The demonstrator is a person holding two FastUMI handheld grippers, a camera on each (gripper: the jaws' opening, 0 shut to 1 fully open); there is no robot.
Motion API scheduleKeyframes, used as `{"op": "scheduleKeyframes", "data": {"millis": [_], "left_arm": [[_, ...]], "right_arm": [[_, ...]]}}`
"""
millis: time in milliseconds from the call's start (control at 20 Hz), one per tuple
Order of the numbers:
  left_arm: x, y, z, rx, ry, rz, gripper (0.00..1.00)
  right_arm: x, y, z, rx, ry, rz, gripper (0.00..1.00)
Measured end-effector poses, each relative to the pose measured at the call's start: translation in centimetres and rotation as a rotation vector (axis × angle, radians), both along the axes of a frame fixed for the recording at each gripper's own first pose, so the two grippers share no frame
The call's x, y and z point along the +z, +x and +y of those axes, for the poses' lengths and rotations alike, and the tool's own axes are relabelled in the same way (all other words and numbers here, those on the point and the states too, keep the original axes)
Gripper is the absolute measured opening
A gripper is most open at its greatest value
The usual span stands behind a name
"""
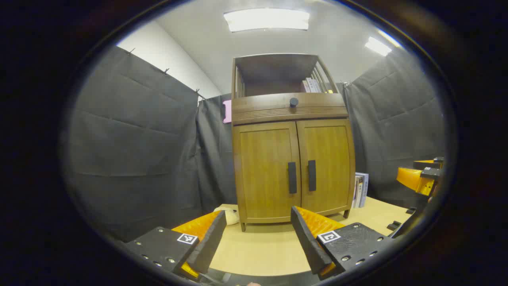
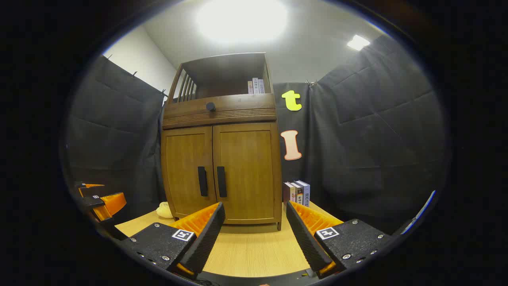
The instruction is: Open the right door of the double-door shoe cabinet with the right hand, and open the left door with the left hand.
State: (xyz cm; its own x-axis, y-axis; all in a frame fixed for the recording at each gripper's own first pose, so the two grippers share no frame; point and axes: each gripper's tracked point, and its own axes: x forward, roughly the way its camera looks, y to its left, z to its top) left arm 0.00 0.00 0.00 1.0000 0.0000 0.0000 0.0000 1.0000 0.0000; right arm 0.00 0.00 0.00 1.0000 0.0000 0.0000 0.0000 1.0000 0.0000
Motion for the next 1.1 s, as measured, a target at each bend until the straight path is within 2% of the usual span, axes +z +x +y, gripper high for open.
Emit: {"op": "scheduleKeyframes", "data": {"millis": [100, 150, 800, 850, 950, 1000, 1100], "left_arm": [[-0.1, 0.1, -0.3, -0.003, 0.002, -0.001, 0.93], [-0.1, 0.0, -0.1, -0.003, 0.003, -0.002, 0.87], [-0.3, 0.7, 0.7, 0.002, -0.002, -0.003, 0.87], [-0.4, 0.7, 0.5, 0.002, -0.002, -0.004, 0.93], [-0.3, 0.9, 0.7, 0.002, -0.001, -0.008, 0.93], [-0.2, 1.0, 0.7, 0.002, 0.0, -0.01, 0.87], [0.0, 1.3, 1.0, 0.001, 0.001, -0.016, 0.87]], "right_arm": [[0.0, 0.0, -0.1, -0.001, -0.002, -0.001, 0.96], [0.1, 0.1, 0.0, -0.001, -0.002, -0.001, 0.96], [-0.5, 0.6, 0.8, 0.004, -0.003, 0.006, 0.96], [-0.5, 0.7, 0.9, 0.005, 0.0, 0.006, 0.96], [-0.2, 1.1, 1.1, 0.005, 0.008, 0.0, 0.96], [-0.3, 1.4, 1.2, 0.007, 0.01, -0.001, 0.96], [-0.1, 2.3, 1.6, 0.011, 0.01, -0.006, 0.96]]}}
